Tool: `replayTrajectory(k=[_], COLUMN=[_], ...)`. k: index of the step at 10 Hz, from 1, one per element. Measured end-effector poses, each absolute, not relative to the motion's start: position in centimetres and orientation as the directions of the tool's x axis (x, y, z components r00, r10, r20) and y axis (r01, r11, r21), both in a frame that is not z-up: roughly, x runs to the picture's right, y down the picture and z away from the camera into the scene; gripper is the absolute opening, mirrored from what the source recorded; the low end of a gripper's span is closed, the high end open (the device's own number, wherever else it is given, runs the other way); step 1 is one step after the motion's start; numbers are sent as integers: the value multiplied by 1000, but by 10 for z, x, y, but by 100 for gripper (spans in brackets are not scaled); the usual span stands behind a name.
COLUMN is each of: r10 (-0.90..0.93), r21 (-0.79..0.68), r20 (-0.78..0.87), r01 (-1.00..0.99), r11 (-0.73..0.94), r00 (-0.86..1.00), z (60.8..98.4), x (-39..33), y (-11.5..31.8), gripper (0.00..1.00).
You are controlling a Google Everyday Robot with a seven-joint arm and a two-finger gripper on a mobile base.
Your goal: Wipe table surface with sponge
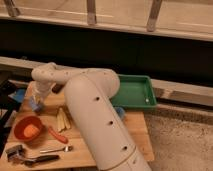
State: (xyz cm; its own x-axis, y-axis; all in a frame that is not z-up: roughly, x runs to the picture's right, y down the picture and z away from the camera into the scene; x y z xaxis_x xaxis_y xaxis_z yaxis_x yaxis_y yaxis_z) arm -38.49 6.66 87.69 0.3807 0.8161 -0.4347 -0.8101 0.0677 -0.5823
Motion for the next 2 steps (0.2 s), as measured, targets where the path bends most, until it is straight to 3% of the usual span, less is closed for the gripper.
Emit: replayTrajectory(k=[2], r10=[813], r21=[-559], r20=[-458], r01=[-828], r11=[52], r00=[360], z=[871], x=[-376], y=[74], gripper=[0])
